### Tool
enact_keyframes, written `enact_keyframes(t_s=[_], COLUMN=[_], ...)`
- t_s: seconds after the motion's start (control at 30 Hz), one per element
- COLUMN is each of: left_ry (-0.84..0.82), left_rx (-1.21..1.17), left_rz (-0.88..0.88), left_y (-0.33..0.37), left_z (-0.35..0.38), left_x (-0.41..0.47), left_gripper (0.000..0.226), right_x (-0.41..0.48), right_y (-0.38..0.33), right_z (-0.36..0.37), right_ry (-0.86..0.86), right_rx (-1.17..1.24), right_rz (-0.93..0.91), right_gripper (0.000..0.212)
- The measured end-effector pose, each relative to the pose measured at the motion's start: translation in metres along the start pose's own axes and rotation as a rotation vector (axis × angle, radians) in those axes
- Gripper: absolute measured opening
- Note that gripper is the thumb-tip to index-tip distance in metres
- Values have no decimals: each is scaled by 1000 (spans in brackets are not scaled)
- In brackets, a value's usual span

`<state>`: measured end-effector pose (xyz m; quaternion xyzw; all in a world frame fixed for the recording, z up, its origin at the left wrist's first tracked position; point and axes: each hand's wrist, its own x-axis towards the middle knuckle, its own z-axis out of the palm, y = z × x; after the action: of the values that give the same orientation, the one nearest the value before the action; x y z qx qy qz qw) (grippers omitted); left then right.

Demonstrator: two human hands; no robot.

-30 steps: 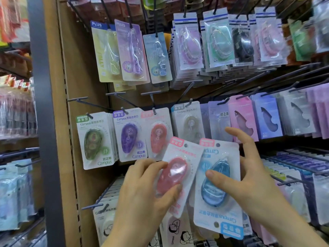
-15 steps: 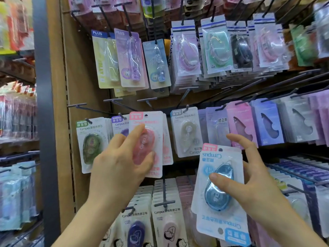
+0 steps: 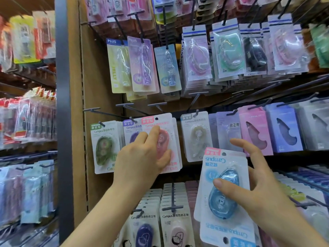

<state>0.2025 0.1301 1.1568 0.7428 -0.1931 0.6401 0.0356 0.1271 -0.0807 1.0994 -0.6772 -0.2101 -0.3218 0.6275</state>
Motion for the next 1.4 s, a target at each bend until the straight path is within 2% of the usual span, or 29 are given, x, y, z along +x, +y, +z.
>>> enact_keyframes(t_s=[0.2,0.33,0.5,0.7,0.83,0.93,1.0,1.1,1.2,1.4], left_ry=[0,-25,-63,-134,-154,-173,-187,-199,-194,-201], left_rx=[-3,-33,-129,-162,-233,-300,-320,-299,-278,-249], left_rz=[83,67,8,19,-32,-60,-72,-75,-62,-15], left_y=[-3,1,-1,-3,-17,-19,-19,-18,-19,-22], left_z=[0,1,-6,-18,-22,-20,-21,-19,-17,-17], left_x=[5,7,10,20,19,20,22,21,20,17], left_gripper=[64,65,66,63,66,68,69,70,68,67], right_x=[3,6,6,4,3,3,5,10,14,21], right_y=[-4,-3,-3,-4,-6,-6,-6,-3,-1,8], right_z=[9,13,15,16,16,17,20,27,36,41], right_ry=[13,23,18,20,-1,-83,-195,-349,-448,-524], right_rx=[67,91,99,104,106,102,53,-107,-249,-338], right_rz=[22,44,82,89,80,76,54,9,8,41], right_gripper=[84,92,89,89,81,80,82,70,69,80])
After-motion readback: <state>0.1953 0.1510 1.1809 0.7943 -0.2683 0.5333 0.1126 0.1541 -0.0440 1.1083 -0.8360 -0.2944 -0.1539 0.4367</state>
